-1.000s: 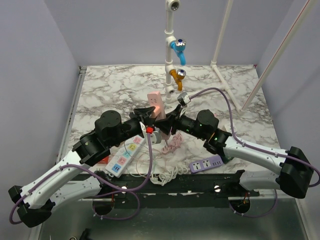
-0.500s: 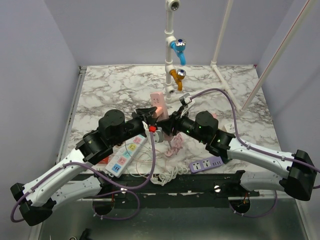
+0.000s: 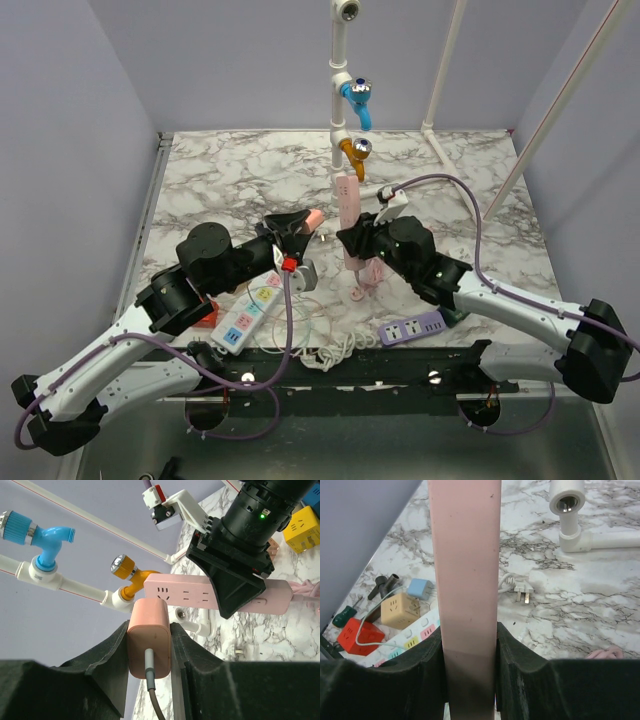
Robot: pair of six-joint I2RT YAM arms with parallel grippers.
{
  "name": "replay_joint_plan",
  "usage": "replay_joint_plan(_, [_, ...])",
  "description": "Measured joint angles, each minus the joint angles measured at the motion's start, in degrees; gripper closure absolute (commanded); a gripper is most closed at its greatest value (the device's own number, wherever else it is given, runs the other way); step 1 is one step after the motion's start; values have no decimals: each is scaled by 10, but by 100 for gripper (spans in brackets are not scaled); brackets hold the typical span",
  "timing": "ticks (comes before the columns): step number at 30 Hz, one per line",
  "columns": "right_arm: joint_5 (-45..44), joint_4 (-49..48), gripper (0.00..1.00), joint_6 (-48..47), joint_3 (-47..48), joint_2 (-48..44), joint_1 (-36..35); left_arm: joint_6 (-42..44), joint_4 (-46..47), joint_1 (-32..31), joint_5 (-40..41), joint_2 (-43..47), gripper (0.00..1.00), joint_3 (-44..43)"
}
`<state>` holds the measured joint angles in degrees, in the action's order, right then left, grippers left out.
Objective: Pull the plug off the socket
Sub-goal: Place the socket at the center of the board, then place the plug at the center of the board.
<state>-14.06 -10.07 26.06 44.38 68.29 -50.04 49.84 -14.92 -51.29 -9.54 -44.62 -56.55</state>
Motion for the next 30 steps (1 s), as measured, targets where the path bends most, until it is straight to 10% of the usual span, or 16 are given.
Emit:
replay_joint_plan(18, [10,100,99,34,-82,-42,0,-93,-73,3,4,-24,100,-69])
replay_joint_plan(30, [-10,176,97,104,-93,-12,17,-294,-242,210,19,-242,100,-192])
